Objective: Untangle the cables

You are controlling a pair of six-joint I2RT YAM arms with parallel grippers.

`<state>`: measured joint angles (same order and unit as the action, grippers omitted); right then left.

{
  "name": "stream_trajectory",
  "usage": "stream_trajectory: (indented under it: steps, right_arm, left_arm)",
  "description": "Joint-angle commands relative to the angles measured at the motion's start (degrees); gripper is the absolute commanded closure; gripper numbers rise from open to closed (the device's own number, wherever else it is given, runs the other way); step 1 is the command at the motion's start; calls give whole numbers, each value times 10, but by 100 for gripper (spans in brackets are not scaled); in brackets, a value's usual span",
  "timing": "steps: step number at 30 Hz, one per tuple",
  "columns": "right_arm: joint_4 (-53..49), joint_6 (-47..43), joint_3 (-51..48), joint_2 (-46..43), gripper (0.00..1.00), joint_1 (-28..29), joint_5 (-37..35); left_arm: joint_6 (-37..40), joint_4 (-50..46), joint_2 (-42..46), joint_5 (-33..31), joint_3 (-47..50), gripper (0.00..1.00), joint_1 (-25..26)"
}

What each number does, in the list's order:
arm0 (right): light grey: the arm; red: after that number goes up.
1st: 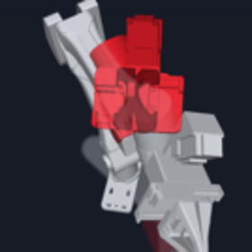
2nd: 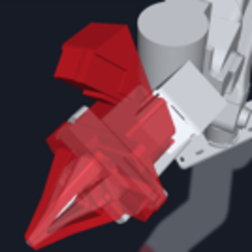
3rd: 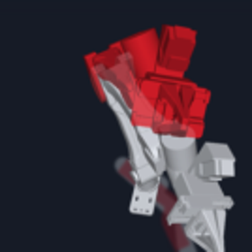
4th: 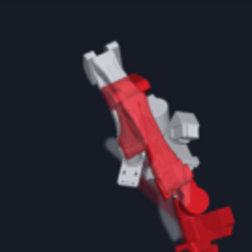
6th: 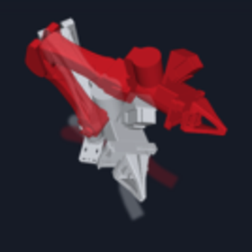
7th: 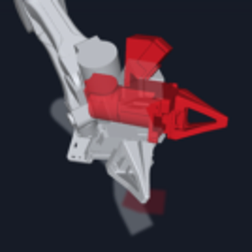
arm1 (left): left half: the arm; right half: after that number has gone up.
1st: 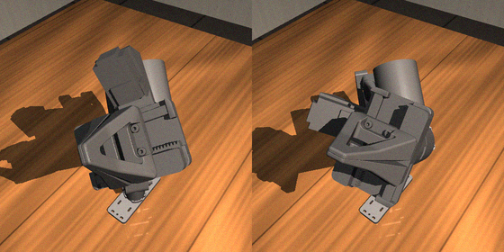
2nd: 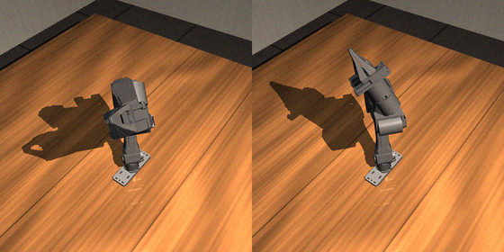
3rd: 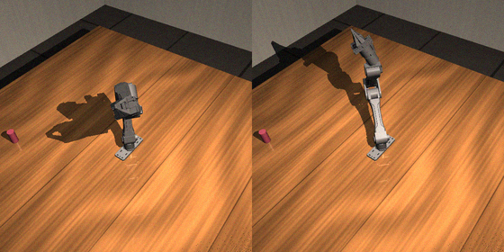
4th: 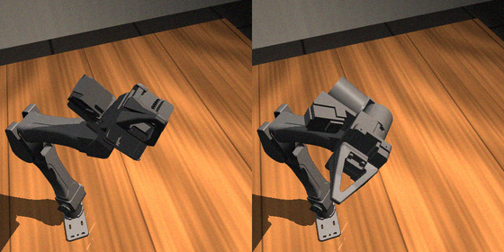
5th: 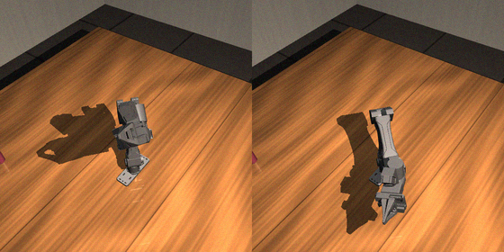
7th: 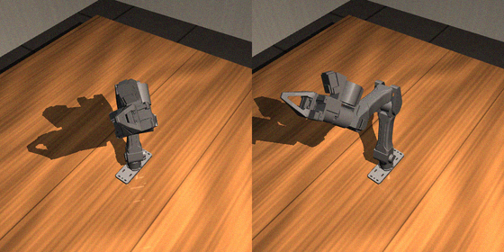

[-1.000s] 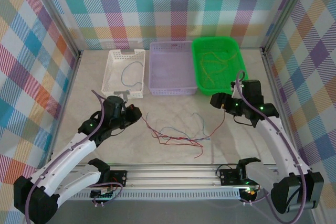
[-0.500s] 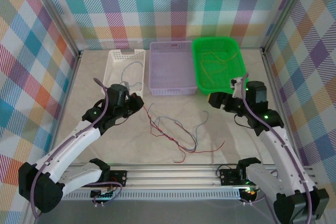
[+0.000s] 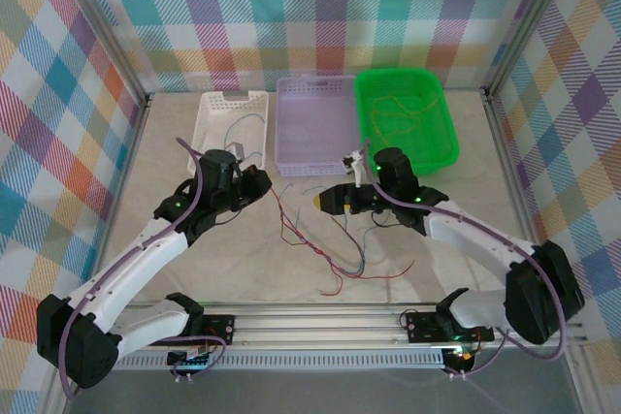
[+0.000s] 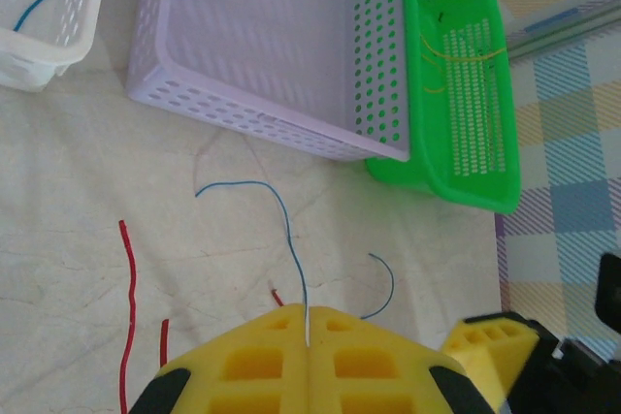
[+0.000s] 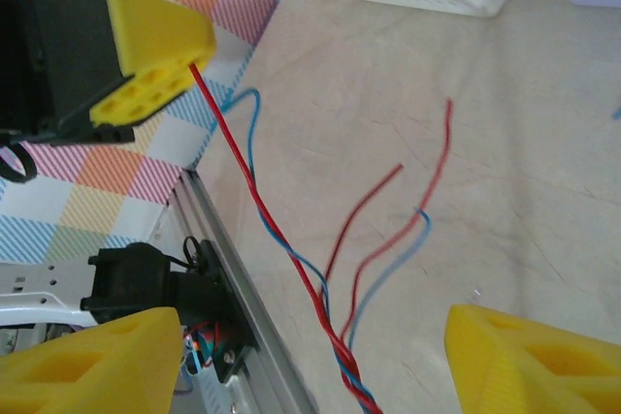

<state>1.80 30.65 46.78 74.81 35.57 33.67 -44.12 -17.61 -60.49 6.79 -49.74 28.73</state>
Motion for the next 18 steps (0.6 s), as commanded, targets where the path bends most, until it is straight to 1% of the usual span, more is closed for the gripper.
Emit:
stream_trajectory:
  steps: [1, 5, 9, 14, 18]
  right_arm:
    - [116, 44, 43, 48, 29, 21, 15]
    - [134, 63, 73, 99, 32, 43, -18]
    - [172, 82, 76, 126, 34, 54, -46]
    - [210, 100, 86, 156, 37, 67, -51]
    - [214, 98, 95, 167, 45, 76, -62]
  left_arm:
    - [12, 36, 18, 16, 15, 100, 0]
    - [10, 46, 24, 15, 25, 100, 4]
    - [9, 50, 27, 15, 28, 100, 7]
    - [6, 57, 27, 14, 31, 100, 11]
    - [5, 61, 27, 11, 32, 100, 13]
